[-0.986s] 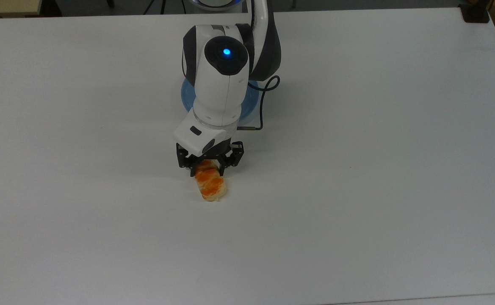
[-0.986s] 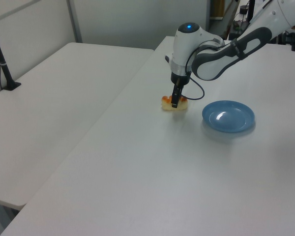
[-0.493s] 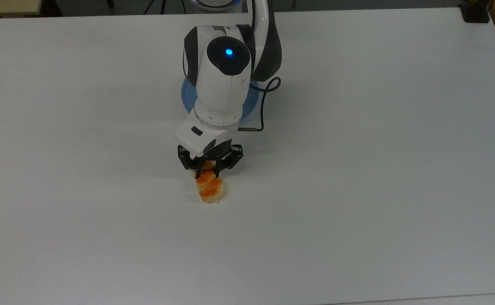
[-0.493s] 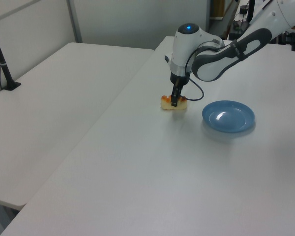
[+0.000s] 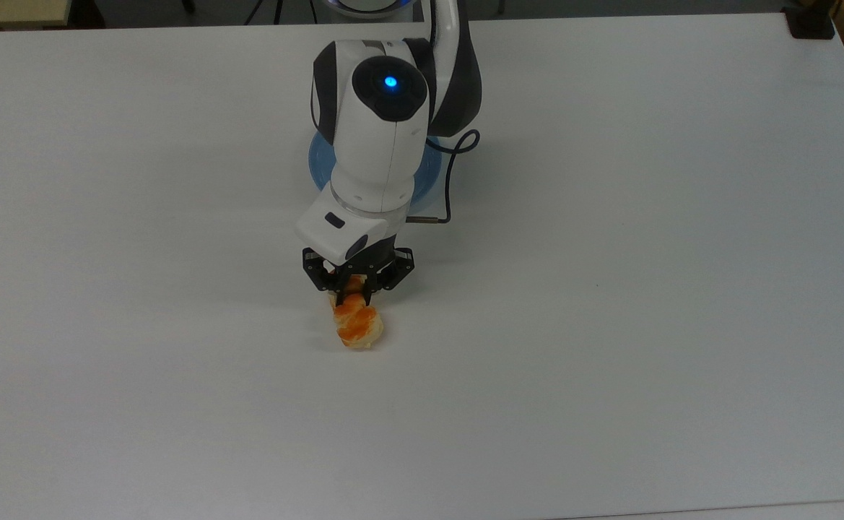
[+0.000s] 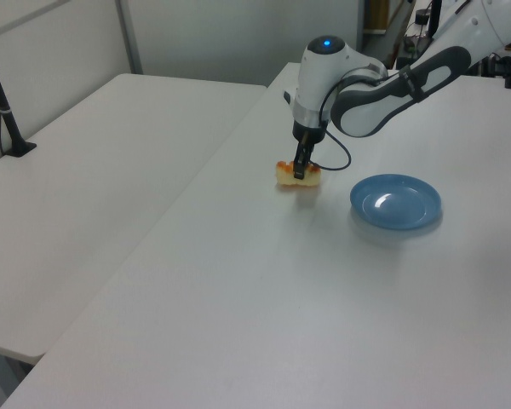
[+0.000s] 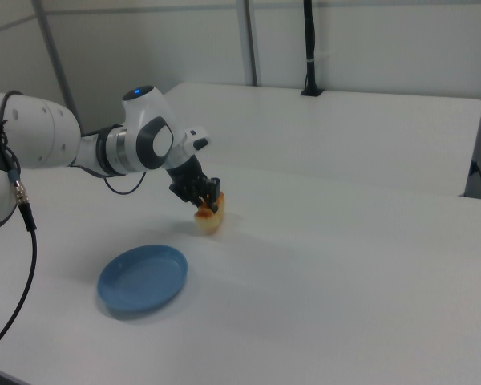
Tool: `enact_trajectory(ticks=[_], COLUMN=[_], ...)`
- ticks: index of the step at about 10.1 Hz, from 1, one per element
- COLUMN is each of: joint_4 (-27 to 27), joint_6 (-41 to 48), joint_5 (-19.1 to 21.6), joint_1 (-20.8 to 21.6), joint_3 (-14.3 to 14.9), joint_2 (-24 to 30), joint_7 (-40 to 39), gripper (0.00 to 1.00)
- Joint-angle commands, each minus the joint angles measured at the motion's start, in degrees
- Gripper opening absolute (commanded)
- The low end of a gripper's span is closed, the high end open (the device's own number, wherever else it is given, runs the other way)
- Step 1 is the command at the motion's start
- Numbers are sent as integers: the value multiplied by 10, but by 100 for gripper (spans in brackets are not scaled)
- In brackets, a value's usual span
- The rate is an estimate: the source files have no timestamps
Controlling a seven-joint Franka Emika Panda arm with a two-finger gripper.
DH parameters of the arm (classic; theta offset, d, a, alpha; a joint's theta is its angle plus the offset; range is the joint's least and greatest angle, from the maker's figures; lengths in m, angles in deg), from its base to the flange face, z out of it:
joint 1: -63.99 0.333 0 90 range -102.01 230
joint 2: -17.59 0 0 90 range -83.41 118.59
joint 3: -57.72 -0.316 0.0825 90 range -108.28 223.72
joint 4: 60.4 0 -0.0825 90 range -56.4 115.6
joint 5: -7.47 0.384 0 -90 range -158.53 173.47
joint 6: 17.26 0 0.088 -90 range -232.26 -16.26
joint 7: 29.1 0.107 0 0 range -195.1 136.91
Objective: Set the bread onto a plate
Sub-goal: 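Carry the held bread roll over the blue plate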
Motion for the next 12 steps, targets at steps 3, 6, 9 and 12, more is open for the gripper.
enact_trajectory(ticks=[3, 6, 9, 12], joint_4=[64, 166, 209, 219], joint_6=[128, 221, 257, 261], joint_5=[12, 52, 53, 53], joint_1=[6, 7, 10, 19], joint_3=[1, -23, -39, -42], joint_2=[135, 237, 251, 235], joint_7=[-22, -93, -94, -87], gripper=[35, 36, 38, 54])
